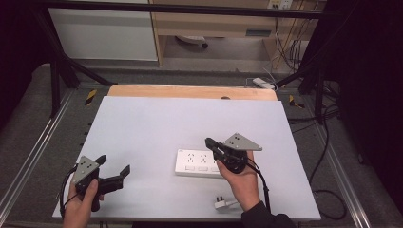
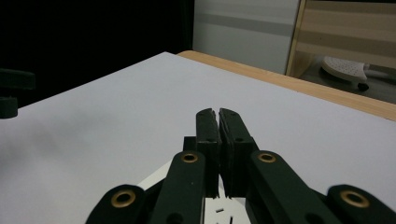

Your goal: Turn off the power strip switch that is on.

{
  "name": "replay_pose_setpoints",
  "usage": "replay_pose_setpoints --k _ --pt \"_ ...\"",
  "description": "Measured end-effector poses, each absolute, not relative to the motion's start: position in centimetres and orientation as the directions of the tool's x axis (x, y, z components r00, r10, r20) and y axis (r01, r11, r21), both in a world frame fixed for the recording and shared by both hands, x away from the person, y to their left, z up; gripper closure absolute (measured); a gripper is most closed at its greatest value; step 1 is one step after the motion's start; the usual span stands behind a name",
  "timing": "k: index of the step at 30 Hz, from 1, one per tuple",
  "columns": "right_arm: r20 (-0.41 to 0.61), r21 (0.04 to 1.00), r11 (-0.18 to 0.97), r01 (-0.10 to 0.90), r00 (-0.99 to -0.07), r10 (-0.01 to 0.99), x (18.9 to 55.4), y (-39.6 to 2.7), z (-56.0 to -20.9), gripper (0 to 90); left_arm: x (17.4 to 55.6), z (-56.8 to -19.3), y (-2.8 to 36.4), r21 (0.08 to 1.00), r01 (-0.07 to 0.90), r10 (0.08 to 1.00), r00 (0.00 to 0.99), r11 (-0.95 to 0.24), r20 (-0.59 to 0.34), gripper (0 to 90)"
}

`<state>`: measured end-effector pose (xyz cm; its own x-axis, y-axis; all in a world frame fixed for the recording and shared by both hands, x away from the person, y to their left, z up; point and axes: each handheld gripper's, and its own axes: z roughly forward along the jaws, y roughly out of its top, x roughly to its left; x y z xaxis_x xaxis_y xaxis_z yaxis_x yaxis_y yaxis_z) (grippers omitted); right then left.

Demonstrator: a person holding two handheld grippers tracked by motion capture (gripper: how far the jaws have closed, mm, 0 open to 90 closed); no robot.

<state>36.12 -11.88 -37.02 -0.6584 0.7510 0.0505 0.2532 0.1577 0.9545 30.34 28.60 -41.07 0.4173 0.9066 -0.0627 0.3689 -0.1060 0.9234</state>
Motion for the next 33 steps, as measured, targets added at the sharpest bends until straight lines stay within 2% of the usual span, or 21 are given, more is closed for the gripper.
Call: replay_pose_setpoints --k 13,33 --pt "0.047 0.953 0.169 0.25 -0.677 0.735 35.9 -10.7 -37.7 89.7 30.3 -41.1 28.5 0.923 0.369 0.905 0.422 -0.112 -0.059 5.5" --pt "0.088 0.937 0.178 0.3 -0.697 0.712 35.7 -9.2 -39.6 90.0 30.4 -41.1 28.5 0.922 0.37 0.904 0.423 -0.113 -0.059 5.5"
